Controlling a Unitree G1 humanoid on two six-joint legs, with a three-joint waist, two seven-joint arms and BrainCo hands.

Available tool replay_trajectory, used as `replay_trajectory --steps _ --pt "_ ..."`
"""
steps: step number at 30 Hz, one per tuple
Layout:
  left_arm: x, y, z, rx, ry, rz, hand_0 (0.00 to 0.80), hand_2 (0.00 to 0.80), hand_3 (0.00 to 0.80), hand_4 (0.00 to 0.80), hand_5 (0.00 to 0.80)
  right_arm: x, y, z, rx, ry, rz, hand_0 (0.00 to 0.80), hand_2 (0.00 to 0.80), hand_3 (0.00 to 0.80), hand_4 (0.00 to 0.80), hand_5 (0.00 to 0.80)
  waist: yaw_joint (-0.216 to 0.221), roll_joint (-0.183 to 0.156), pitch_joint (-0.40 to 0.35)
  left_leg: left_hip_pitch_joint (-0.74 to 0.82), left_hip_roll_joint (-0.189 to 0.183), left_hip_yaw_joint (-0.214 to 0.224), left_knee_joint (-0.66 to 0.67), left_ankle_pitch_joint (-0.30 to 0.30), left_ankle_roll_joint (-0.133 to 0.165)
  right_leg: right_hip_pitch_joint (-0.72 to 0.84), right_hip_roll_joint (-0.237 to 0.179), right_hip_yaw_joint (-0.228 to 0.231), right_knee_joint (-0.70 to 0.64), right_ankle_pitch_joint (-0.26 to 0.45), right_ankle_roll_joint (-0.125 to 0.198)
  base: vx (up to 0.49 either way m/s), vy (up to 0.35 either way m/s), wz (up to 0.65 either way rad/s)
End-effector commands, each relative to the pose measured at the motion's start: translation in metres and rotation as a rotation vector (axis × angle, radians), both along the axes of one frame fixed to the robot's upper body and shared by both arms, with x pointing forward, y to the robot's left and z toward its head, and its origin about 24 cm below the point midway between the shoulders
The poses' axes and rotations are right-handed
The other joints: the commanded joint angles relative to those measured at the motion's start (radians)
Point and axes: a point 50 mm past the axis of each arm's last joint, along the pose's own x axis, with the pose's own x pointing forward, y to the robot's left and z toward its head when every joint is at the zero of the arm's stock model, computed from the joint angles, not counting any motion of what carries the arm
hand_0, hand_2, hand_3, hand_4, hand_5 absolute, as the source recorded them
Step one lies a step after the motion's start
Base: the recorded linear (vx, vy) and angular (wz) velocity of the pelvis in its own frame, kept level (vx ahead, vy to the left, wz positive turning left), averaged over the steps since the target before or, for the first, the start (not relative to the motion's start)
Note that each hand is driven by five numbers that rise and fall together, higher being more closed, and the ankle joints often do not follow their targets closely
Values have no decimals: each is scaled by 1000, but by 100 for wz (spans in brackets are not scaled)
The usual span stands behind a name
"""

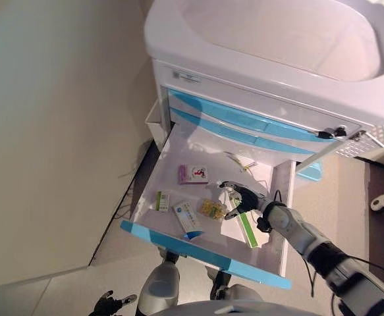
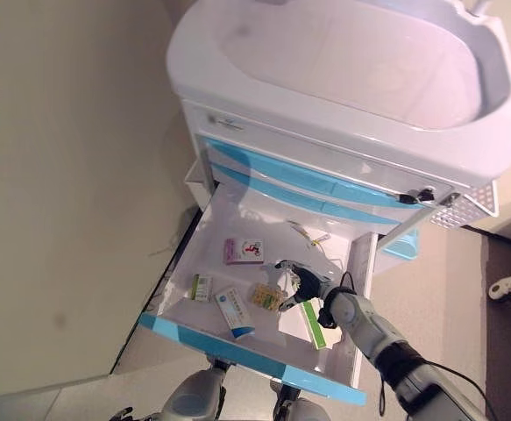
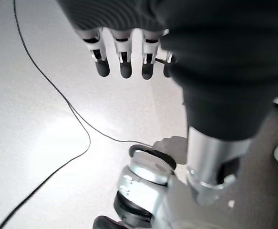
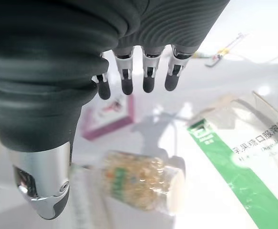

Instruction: Open the drawer and pick up the medicine

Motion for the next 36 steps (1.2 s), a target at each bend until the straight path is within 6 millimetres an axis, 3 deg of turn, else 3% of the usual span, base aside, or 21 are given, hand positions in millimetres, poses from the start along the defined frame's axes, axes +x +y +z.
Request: replay_trajectory --steps 1,8,16,24,36 --pt "14 8 5 47 -38 -2 0 0 0 0 0 9 26 5 -74 -106 60 0 0 0 0 0 16 -29 -3 -52 -55 -22 54 -53 30 -99 -90 -9 52 111 72 -8 -11 28" --pt "29 3 7 48 -66 -13 0 0 0 0 0 10 47 -9 -103 -61 84 0 0 0 0 0 29 -18 11 -75 -64 -58 39 -36 28 -108 -103 -52 51 114 74 1 8 29" --pt "43 -3 9 46 -106 -13 0 0 0 0 0 15 61 -12 -217 -86 137 0 0 0 0 0 33 -15 37 -91 -65 -57 36 -31 30 -130 -106 -45 57 118 74 -1 6 2" --pt "56 -13 10 36 -140 -30 0 0 0 0 0 15 60 -28 -306 -66 96 0 0 0 0 0 30 -6 52 -106 -64 -63 35 -24 28 -147 -111 -46 61 121 71 0 0 0" --pt "53 -15 8 37 -127 -17 0 0 0 0 0 18 52 -22 -322 -113 71 0 0 0 0 0 12 -15 52 -108 -54 -48 30 -23 24 -159 -107 -33 60 122 69 0 0 0"
